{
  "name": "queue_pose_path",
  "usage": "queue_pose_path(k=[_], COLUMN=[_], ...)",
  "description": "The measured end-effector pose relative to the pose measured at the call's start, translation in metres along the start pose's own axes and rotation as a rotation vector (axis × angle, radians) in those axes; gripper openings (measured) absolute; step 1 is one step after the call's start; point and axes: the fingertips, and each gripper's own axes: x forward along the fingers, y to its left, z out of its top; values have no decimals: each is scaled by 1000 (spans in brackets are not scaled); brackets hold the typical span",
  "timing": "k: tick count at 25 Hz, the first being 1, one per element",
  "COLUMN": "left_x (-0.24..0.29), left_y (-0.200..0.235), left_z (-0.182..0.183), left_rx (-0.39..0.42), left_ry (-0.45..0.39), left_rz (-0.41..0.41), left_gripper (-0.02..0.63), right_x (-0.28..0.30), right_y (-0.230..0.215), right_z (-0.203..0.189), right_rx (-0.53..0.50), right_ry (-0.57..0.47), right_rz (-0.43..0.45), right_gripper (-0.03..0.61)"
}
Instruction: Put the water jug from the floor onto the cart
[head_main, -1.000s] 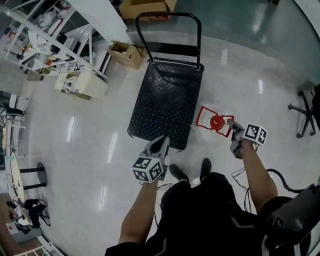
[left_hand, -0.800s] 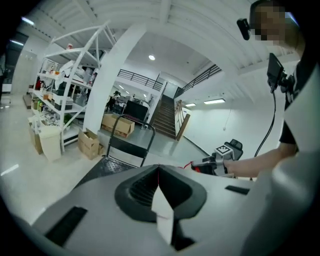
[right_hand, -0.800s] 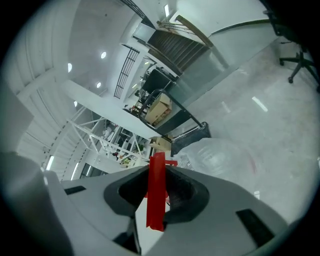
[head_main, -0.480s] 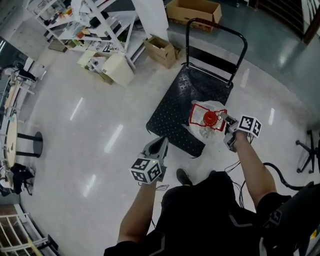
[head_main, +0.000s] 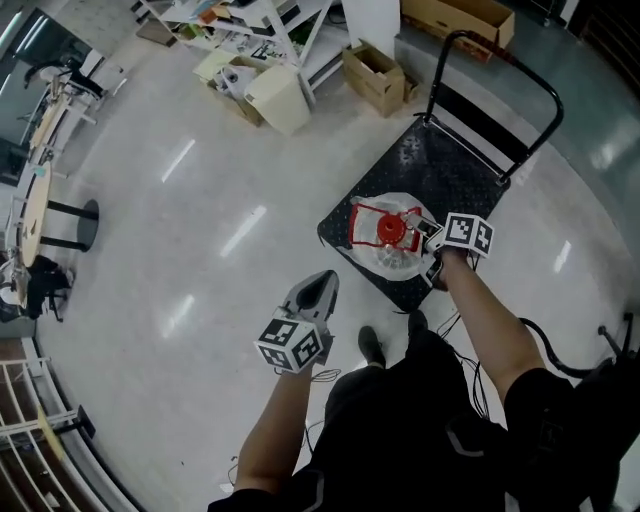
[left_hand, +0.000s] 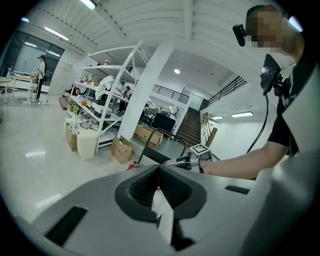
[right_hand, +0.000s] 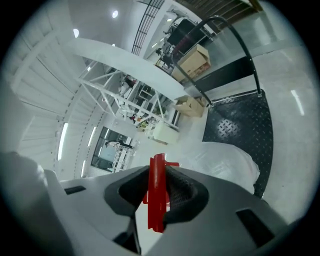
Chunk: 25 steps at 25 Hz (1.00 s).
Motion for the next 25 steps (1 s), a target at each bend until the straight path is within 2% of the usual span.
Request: queue_pose_path(k=[5, 11, 17, 25], left_x=[-5, -7, -15, -5], left_y=[24, 30, 38, 30], left_z=[-6, -16, -30, -30], left_rx=[-37, -74, -101, -88], left_ry=[-7, -2, 7, 13], left_rz=[96, 142, 166, 130], left_gripper=[-2, -1, -2, -2], right_x=[69, 107, 116, 82], right_y=[8, -5, -10, -71], right_z=[-22, -30, -26, 5], right_rx=[-43, -69, -63, -19], right_ry=[121, 187, 178, 94], right_rz=[21, 6, 18, -124], right_gripper=[91, 91, 91, 91])
